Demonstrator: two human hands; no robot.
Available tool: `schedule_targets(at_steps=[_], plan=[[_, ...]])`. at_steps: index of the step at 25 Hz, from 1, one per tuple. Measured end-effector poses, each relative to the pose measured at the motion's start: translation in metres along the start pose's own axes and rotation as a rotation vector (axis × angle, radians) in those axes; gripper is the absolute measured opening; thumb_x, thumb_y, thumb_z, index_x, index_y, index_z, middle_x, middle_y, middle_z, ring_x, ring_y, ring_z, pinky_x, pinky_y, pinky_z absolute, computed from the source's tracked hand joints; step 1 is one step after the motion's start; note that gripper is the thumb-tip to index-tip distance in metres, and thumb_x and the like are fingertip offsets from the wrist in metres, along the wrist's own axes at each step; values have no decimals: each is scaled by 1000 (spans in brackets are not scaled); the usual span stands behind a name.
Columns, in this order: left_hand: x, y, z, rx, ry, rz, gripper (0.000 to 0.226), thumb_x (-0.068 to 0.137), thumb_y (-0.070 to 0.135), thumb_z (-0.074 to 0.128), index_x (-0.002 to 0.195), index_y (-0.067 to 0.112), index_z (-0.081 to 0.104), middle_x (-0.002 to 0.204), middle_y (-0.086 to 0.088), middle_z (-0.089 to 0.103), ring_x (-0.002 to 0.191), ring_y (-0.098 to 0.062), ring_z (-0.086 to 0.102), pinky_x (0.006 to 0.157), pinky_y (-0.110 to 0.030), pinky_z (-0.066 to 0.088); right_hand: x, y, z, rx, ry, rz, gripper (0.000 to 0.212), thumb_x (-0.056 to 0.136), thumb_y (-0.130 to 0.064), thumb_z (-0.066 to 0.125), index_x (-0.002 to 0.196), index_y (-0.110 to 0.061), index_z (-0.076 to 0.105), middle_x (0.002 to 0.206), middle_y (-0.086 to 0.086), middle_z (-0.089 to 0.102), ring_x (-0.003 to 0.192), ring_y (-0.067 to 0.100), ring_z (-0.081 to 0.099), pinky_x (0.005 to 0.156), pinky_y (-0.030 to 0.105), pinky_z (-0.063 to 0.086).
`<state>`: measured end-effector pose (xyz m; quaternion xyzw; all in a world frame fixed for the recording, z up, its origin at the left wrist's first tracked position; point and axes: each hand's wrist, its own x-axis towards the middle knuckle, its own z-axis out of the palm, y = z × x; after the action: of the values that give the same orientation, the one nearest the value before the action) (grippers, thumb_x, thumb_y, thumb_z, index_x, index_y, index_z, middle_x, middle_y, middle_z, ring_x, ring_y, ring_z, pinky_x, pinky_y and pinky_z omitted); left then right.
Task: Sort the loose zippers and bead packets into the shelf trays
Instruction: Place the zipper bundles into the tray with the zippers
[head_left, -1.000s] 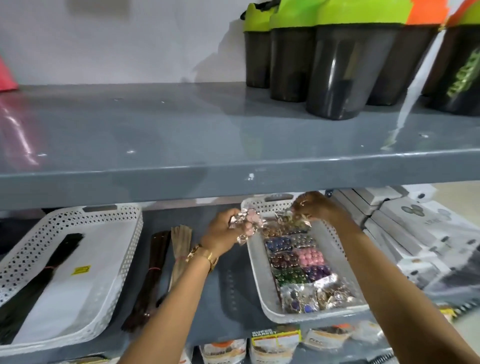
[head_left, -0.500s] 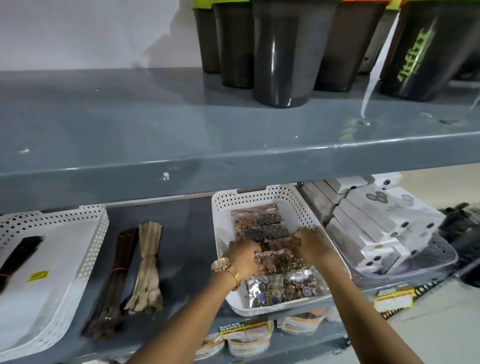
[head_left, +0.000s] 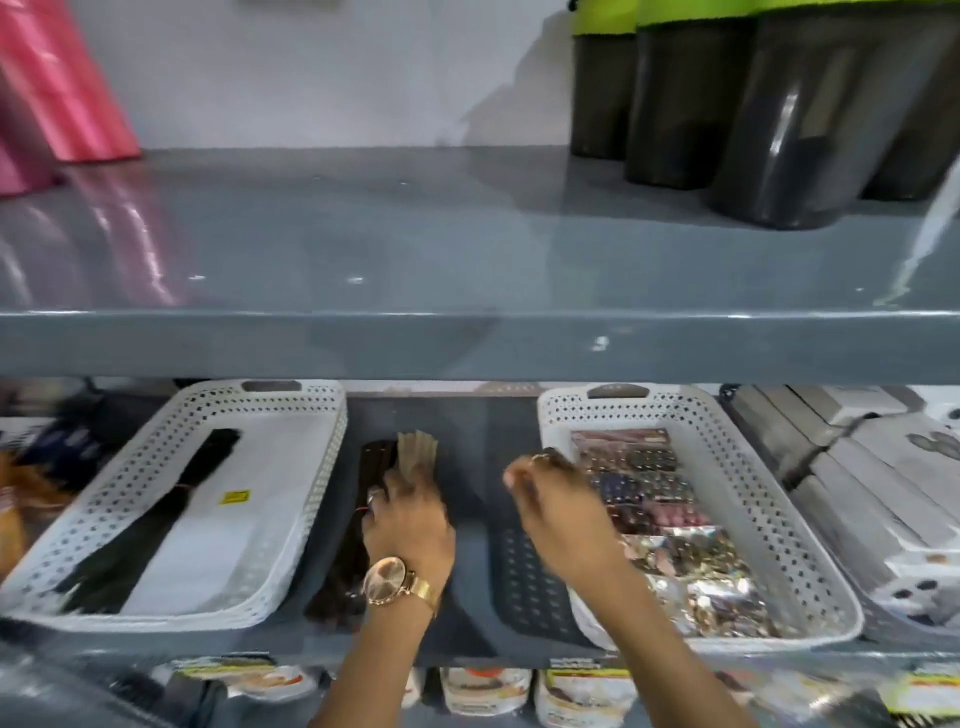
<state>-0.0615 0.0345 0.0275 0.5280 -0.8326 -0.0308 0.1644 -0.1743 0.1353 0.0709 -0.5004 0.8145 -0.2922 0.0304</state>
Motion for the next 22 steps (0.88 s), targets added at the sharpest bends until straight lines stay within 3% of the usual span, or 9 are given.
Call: schedule_targets(at_steps=[3, 5, 7, 9, 12, 14, 17, 20, 22], plan=[[2, -42, 12, 97, -162, -138, 21, 86, 11, 53, 106, 11, 59, 100, -13, 65, 92, -32, 66, 70, -39, 57, 18, -41, 66, -145, -255, 74, 36, 92, -36, 48, 109, -6, 57, 122, 15, 53, 113, 34, 51, 89, 40, 48], [-1, -61, 20, 86, -281, -136, 30, 77, 3, 40, 81, 11, 69, 76, -8, 65, 66, -27, 68, 52, -32, 55, 23, -58, 104, -252, -385, 187, 44, 91, -36, 50, 122, -5, 50, 132, 15, 45, 121, 35, 44, 94, 41, 46], [-14, -76, 33, 143, -392, -69, 29, 70, 6, 38, 62, 12, 65, 59, -7, 60, 45, -24, 60, 37, -28, 48, 23, -67, 130, -249, -406, 272, 42, 91, -28, 50, 126, -7, 45, 136, 14, 41, 123, 34, 43, 96, 42, 45], [-23, -83, 32, 126, -399, -17, 21, 72, 6, 42, 69, 13, 62, 64, -9, 61, 46, -25, 60, 37, -30, 49, 17, -71, 144, -247, -363, 331, 42, 89, -29, 51, 124, -7, 46, 134, 14, 44, 122, 34, 44, 97, 43, 44], [-11, -86, 19, -52, -324, -67, 23, 86, -1, 45, 104, 10, 53, 100, -14, 59, 83, -34, 68, 64, -42, 56, 11, -68, 145, -181, -244, 321, 40, 89, -29, 53, 118, -2, 48, 121, 18, 57, 113, 36, 53, 89, 40, 47], [-8, -91, 10, -174, -336, -26, 29, 92, 12, 44, 121, 11, 43, 121, -14, 50, 104, -37, 61, 80, -47, 52, 9, -70, 141, 43, -150, 332, 33, 88, -18, 57, 113, 1, 47, 108, 20, 66, 101, 38, 61, 70, 32, 44], [-8, -94, -12, -430, -249, 50, 34, 91, 21, 49, 124, 17, 41, 125, -10, 46, 97, -39, 63, 76, -47, 52, 9, -72, 134, 357, -12, 402, 27, 85, -8, 60, 109, 3, 53, 95, 17, 70, 89, 34, 67, 58, 19, 37], [5, -106, -38, -619, -30, 141, 32, 90, 19, 51, 121, 22, 44, 117, -10, 49, 80, -39, 65, 65, -45, 55, 20, -84, 119, 532, 103, 281, 26, 85, 1, 53, 109, -7, 60, 89, 8, 70, 79, 18, 67, 68, 29, 51], [24, -124, -59, -662, 102, 151, 32, 89, 16, 52, 119, 25, 44, 113, -10, 48, 71, -39, 63, 60, -46, 56, 28, -113, 105, 716, 117, 198, 35, 88, 7, 46, 116, -10, 57, 93, 5, 70, 79, 9, 67, 71, 24, 55]])
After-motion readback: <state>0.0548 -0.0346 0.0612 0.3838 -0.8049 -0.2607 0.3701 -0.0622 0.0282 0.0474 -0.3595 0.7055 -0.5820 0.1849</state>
